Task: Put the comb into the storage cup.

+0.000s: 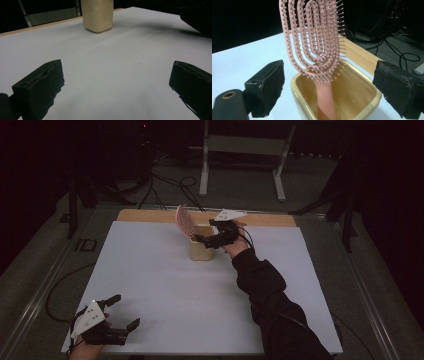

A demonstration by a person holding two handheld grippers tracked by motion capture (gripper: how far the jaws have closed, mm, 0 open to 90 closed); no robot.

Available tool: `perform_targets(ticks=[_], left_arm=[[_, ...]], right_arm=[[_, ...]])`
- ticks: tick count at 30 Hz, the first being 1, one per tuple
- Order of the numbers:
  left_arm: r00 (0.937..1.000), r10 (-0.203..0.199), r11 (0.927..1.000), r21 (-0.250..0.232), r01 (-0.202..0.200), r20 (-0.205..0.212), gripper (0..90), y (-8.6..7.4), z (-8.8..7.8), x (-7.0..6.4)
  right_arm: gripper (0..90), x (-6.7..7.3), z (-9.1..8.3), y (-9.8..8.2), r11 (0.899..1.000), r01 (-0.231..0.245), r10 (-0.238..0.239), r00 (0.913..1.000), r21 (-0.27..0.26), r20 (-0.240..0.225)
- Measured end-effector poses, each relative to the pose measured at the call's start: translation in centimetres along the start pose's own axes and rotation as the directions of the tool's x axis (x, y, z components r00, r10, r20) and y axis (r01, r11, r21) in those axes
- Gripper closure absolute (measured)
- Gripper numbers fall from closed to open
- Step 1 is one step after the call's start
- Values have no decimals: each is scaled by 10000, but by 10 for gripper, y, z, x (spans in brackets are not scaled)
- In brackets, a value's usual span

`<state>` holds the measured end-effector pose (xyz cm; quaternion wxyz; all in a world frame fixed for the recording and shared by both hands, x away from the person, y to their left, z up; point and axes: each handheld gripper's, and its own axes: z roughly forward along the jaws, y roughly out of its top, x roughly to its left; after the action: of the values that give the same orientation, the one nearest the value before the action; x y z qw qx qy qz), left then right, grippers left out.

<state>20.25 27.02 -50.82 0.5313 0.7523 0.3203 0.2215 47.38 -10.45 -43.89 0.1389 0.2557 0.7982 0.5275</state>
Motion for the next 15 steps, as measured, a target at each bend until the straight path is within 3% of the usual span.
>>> perform_targets(ticks=[7, 15], left_arm=[[9999, 106, 9999, -60, -106, 22, 0, 1, -1, -1], [9999, 104, 9999, -61, -104, 35, 0, 1, -1, -1]], right_arm=[[94, 3, -11, 2, 9999, -55, 55, 10000, 90, 3], [91, 4, -25, 8, 9977, -309, 309, 9995, 605, 3]])
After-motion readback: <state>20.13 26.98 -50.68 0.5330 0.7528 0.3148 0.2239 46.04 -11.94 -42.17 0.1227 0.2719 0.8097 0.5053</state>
